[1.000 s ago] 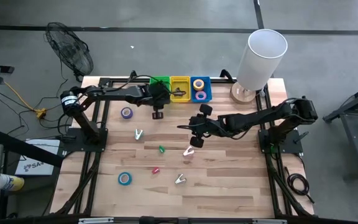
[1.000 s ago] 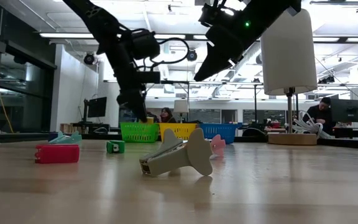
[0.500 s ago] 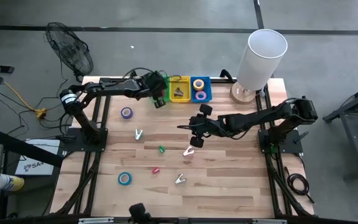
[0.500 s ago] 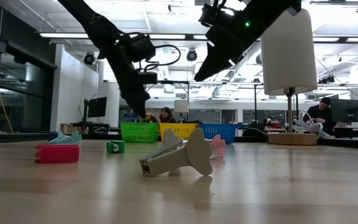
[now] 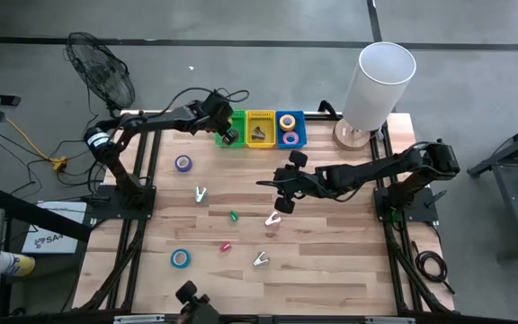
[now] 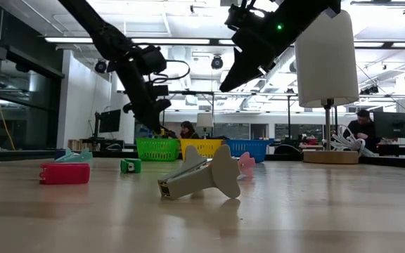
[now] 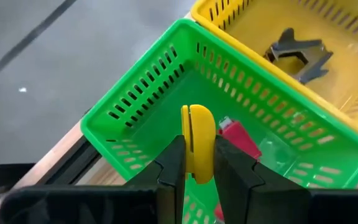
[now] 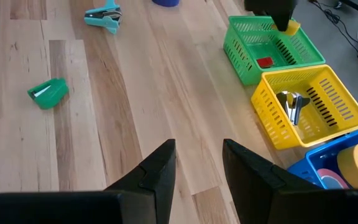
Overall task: Pick and place Stapler, Stapler remover, tape
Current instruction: Put the yellow stapler into the green bin
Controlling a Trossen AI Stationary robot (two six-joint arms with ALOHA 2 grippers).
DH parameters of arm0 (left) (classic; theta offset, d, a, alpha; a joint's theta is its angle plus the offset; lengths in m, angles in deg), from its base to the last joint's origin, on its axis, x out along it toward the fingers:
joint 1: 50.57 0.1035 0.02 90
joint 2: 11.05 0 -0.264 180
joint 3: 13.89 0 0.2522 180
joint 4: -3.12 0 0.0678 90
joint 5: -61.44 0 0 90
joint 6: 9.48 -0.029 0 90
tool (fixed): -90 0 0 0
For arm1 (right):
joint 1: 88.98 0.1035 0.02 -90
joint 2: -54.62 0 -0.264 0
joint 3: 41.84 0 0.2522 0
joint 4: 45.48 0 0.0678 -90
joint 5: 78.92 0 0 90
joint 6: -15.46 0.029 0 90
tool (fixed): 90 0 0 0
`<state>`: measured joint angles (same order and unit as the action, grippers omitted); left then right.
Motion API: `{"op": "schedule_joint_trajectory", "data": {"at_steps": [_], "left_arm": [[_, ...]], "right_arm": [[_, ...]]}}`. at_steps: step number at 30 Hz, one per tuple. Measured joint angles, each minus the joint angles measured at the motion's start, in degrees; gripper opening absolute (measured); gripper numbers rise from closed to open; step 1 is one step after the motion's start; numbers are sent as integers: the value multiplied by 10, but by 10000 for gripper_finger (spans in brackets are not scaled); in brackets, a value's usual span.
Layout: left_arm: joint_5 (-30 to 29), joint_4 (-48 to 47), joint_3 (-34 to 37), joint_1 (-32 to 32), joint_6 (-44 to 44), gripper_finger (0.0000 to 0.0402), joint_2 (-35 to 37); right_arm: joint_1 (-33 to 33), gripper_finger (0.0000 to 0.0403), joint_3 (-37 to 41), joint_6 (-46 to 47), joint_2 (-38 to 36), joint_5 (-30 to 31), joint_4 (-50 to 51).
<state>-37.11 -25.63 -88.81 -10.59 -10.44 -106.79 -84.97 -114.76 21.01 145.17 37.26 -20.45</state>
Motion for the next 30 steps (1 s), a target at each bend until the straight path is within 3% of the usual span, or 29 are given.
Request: {"op": "schedule_joint_trajectory", "data": {"at_steps": [21, 30], "left_arm": [[36, -4, 0, 17, 8, 62, 0], [36, -19, 0, 16, -3, 130, 0]], "right_arm": [[0, 124, 0, 11, 0, -13, 1], [0, 124, 0, 11, 0, -15, 1]]}}
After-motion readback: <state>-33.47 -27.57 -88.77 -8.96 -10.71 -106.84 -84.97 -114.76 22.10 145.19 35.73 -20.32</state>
